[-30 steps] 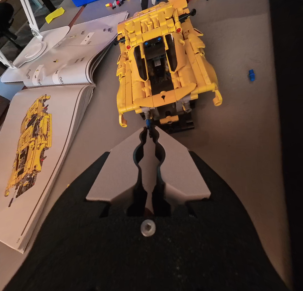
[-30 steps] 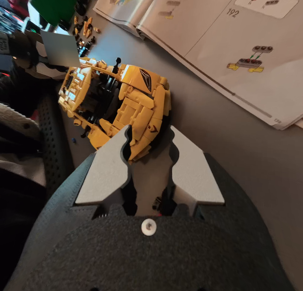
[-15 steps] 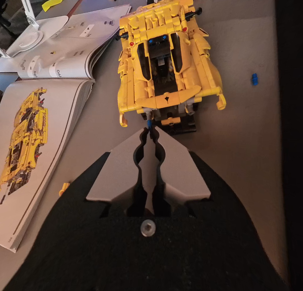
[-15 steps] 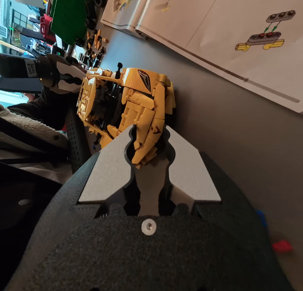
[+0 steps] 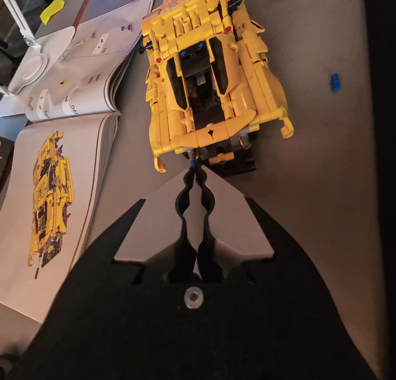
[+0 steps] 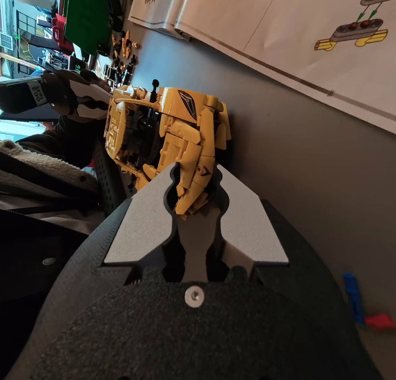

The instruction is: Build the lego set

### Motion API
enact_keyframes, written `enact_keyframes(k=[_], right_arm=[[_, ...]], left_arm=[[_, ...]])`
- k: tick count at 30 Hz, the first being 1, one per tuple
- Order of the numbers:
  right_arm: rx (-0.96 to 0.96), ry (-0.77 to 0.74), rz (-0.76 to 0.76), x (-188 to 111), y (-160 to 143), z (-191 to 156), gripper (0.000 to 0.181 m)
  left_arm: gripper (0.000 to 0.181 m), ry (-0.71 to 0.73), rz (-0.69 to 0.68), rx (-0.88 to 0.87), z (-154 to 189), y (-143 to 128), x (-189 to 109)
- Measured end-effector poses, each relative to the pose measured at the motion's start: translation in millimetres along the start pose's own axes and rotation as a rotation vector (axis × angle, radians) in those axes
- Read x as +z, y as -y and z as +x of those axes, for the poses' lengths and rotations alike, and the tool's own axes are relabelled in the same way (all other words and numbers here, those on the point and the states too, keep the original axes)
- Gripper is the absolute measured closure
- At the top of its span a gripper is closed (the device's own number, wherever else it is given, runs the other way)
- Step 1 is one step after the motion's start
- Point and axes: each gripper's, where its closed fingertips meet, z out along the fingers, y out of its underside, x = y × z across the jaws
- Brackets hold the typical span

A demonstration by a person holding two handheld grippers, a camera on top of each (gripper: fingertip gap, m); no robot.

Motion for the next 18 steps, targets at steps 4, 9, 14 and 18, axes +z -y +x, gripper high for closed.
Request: enact_keyframes(k=[4,9,14,18], right_arm=[[0.007,0.002,0.003,0,2,1,0.153],[0.006,-0.005,0.016,0,3,2,0.153],[-0.055,-0.008,0.011,-1,3,2,0.151],[-0.113,-0.047,0.079,-21,11,-2,0.146]], left_arm=[[0.18,-0.024,-0.005,0.01,1,1,2],[0.179,-0.019,0.018,-0.004,2,0,3],[0.175,-0.019,0.029,-0.071,-1,-5,-3],[0.162,0.037,0.046,-0.169,-6,-7,-29]])
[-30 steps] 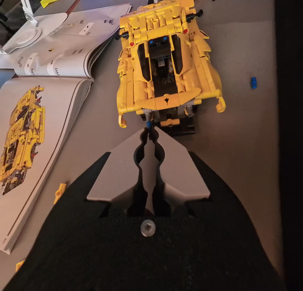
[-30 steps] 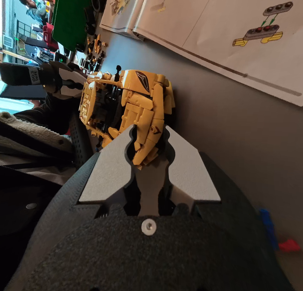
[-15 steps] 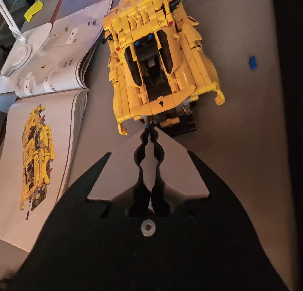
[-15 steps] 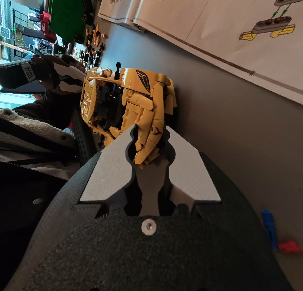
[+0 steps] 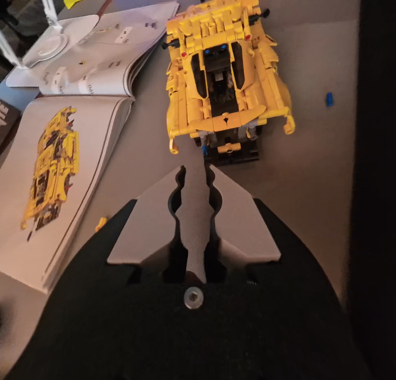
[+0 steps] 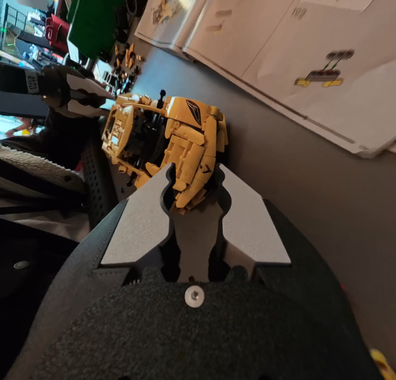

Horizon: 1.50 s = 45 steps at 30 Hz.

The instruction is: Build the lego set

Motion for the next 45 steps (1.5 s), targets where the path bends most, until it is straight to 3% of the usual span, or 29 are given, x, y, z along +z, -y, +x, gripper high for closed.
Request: enact_keyframes(k=[2,5,8,10,12,15,20,24,27,29,33,37,45], right_arm=[[-0.109,-0.023,0.075,-15,10,-15,0.145],[-0.448,0.037,0.084,-11,2,-84,0.143],[-0.747,0.095,0.07,26,-30,-142,0.152],[-0.854,0.108,-0.006,56,-59,-156,0.153],[-0.866,0.189,-0.079,81,-86,-169,0.153],[-0.92,0.169,-0.21,109,-112,-162,0.152],[-1.007,0.102,-0.297,127,-127,-152,0.159],[-1.042,0.066,-0.302,132,-128,-150,0.163],[-1.047,0.064,-0.277,135,-125,-154,0.178],[-1.047,0.049,-0.246,135,-116,-159,0.179],[-1.033,0.208,0.039,129,-80,-218,0.18],[-0.965,0.332,0.239,129,-59,-264,0.181],[-0.938,0.314,0.229,143,-59,-269,0.181]], left_arm=[[0.16,-0.003,0.03,-0.077,6,4,-17],[0.16,-0.016,0.116,-0.181,26,21,-44],[0.158,-0.045,0.188,-0.286,51,39,-65],[0.159,-0.027,0.219,-0.345,66,47,-73],[0.159,-0.01,0.252,-0.388,82,54,-76],[0.159,0.029,0.332,-0.474,99,64,-79],[0.159,0.085,0.416,-0.661,108,61,-77],[0.159,0.067,0.391,-0.689,119,58,-63],[0.159,0.09,0.322,-0.658,119,50,-51],[0.159,0.095,0.308,-0.676,116,48,-46],[0.18,0.044,0.418,-0.776,106,62,-49],[0.181,-0.057,0.543,-0.82,106,80,-54],[0.181,-0.092,0.612,-0.811,109,93,-56]])
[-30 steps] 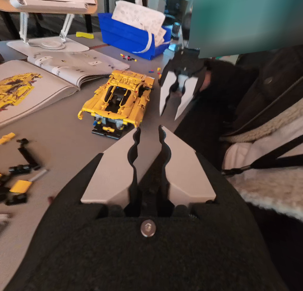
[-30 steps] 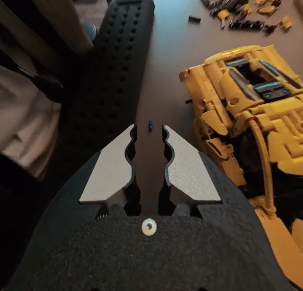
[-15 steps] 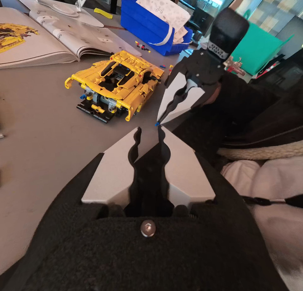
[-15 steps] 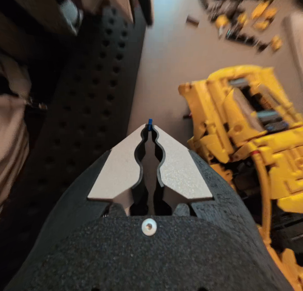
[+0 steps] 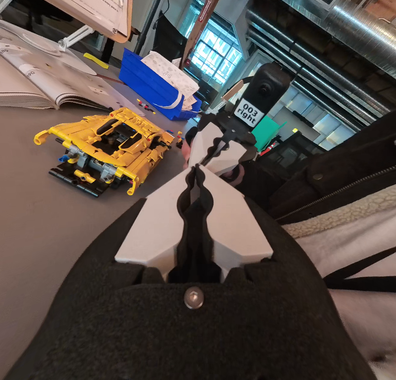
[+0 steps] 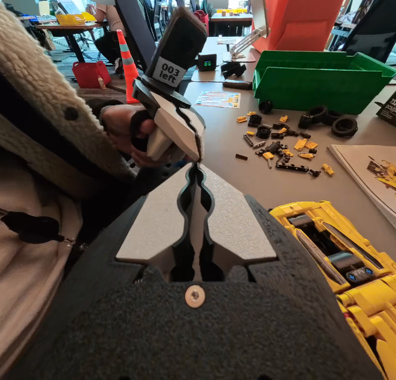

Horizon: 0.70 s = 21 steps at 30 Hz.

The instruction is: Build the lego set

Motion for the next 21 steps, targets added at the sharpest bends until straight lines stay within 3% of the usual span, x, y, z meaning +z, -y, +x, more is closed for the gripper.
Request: enact_keyframes(k=[5,10,13,16,17,19,21], right_arm=[[0.034,-0.046,-0.039,-2,-10,12,0.181],[0.199,-0.051,-0.087,-13,-30,26,0.181],[0.177,-0.034,-0.117,-9,-34,18,0.181],[0.144,-0.039,-0.141,-3,-37,16,0.181],[0.149,-0.031,-0.134,-3,-35,16,0.181],[0.181,-0.015,-0.124,-3,-35,17,0.181],[0.208,-0.02,-0.117,-8,-39,19,0.181]], left_arm=[[0.181,0.093,-0.014,0.066,-13,1,-6],[0.181,0.357,-0.033,0.26,-48,18,-58],[0.181,0.442,0.158,0.328,-52,42,-103],[0.181,0.397,0.596,0.264,-52,83,-143],[0.181,0.368,0.676,0.214,-56,91,-152],[0.181,0.327,0.612,0.197,-54,96,-168],[0.181,0.413,0.567,0.235,-51,98,-202]])
